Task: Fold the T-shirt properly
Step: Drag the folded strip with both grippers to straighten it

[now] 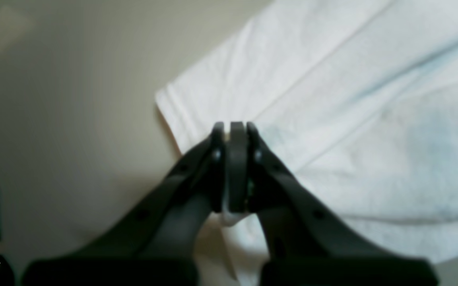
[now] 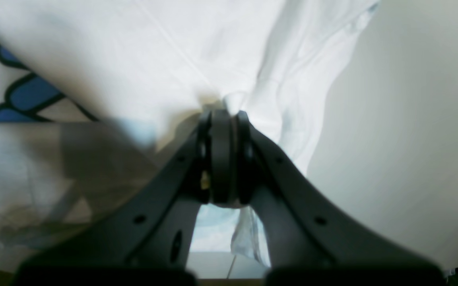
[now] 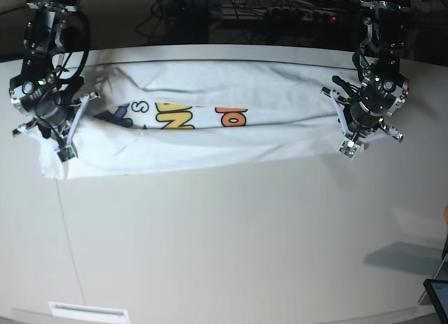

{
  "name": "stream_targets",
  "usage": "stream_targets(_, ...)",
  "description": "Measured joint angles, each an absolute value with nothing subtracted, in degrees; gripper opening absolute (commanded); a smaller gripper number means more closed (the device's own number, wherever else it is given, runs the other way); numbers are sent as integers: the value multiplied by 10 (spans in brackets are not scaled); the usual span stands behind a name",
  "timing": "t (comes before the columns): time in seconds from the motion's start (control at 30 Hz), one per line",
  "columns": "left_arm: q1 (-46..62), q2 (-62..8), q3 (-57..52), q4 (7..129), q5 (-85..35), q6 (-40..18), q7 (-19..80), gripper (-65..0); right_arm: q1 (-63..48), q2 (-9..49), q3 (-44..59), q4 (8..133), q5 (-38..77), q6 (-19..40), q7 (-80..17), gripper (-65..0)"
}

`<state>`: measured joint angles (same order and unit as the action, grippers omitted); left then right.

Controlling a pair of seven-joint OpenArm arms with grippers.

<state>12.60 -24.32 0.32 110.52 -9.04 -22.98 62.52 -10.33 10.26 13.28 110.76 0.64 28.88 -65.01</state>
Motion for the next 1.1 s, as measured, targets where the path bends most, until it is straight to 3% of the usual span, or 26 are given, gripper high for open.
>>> stream_targets(0.57, 153, -269, 4, 1124, -91, -230, 623, -650, -109, 105, 133, 1117, 7, 289, -649, -650)
stream_targets(0.9, 162, -270, 4, 1124, -90, -293, 623, -650, -119, 87, 174, 1120, 9, 288, -651, -640)
stream_targets(1.0, 162, -270, 4, 1124, -91, -301, 623, -647, -117, 73, 208, 1120, 9, 285, -670, -553)
stream_targets(1.1, 164, -270, 1, 1124, -91, -300, 623, -556, -118, 72, 214, 1119, 4, 284, -676, -458)
